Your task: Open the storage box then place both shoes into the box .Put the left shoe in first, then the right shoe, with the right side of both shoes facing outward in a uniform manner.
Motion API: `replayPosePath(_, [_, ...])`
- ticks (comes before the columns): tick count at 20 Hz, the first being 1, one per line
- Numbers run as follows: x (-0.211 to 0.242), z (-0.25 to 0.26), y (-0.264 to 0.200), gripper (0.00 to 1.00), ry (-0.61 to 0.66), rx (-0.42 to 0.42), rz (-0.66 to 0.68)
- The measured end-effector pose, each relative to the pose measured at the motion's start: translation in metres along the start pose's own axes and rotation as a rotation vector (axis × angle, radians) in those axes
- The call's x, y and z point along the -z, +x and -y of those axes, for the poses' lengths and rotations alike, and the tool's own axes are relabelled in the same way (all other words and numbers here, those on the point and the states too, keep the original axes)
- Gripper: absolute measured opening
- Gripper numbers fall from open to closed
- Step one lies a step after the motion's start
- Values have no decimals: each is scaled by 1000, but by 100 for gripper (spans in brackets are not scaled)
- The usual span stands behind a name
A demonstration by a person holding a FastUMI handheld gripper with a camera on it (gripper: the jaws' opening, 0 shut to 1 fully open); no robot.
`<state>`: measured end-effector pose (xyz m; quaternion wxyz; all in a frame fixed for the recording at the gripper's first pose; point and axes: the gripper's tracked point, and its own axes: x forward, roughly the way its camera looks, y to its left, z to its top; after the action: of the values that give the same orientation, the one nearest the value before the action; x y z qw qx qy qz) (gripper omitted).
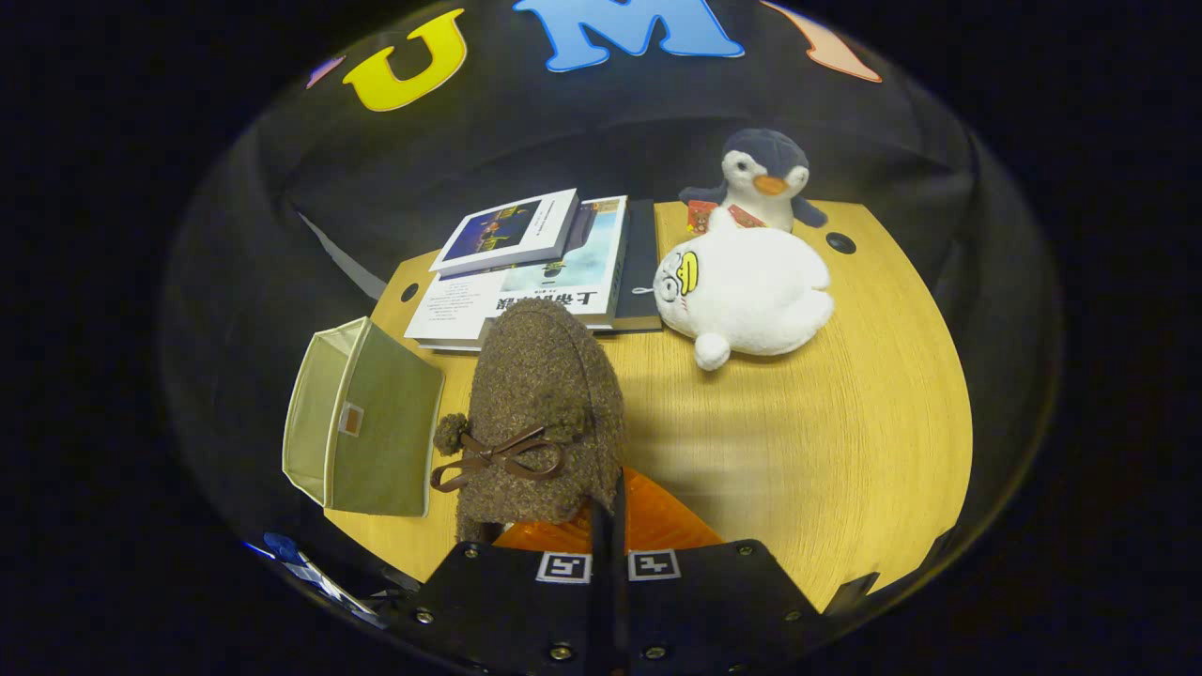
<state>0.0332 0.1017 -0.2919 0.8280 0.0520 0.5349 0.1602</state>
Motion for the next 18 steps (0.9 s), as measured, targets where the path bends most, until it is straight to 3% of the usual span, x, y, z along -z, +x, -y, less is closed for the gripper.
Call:
replayPosePath(9, [-26, -85, 0, 0, -38, -116, -13])
replayPosePath(18, [-40, -153, 11, 0, -144, -180, -24])
